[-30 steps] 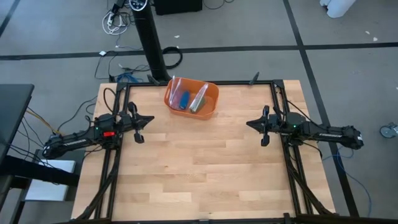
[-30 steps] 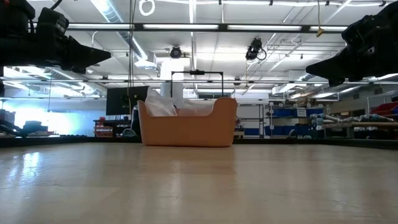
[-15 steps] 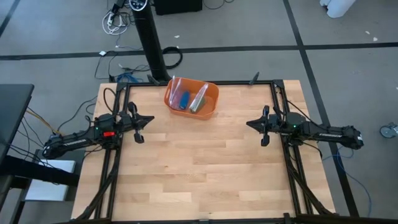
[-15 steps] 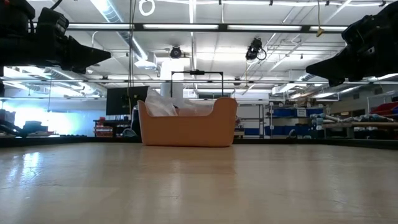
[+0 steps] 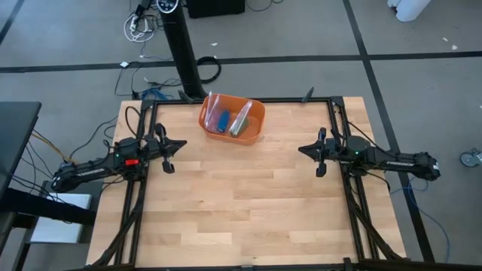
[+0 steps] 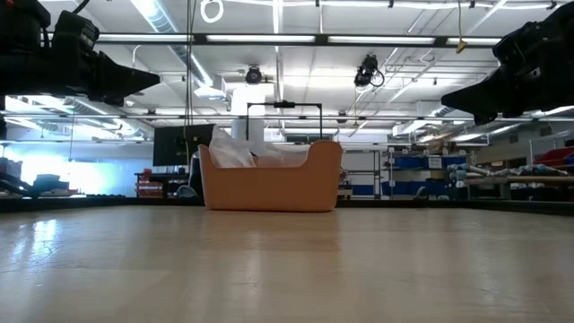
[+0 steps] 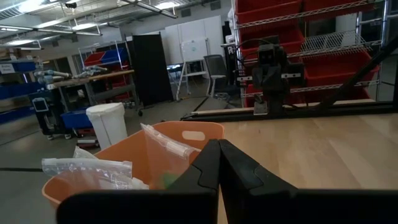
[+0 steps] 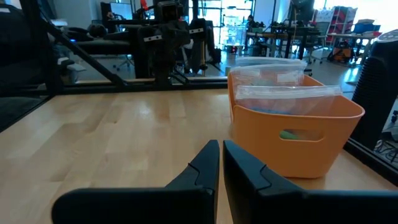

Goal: Roll bandage
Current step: Return to Home Position

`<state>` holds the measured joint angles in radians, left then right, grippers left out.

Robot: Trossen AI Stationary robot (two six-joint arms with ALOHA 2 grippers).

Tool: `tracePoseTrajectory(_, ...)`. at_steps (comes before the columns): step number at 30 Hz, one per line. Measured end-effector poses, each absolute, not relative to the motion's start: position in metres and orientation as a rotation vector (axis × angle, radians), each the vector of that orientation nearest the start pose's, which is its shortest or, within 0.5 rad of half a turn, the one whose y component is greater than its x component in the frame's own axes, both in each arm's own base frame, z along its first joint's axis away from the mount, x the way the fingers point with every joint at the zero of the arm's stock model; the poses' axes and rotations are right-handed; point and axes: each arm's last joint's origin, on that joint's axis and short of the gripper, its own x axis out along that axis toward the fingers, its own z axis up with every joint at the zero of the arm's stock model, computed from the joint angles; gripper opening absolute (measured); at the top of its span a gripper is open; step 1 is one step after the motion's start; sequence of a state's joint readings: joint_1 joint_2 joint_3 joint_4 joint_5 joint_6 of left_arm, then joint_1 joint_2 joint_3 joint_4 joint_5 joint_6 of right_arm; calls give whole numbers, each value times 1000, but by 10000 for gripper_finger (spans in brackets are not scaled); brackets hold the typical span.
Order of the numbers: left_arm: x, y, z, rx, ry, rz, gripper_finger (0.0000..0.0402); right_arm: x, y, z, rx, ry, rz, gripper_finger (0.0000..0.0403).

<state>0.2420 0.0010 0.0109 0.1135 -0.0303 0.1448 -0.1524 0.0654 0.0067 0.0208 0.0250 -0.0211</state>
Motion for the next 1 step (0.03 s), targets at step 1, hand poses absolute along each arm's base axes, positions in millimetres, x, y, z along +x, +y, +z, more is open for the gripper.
tracePoseTrajectory(1, 93, 24, 178, 157, -103, 281, 11, 100, -16, 163, -18, 40, -177, 22)
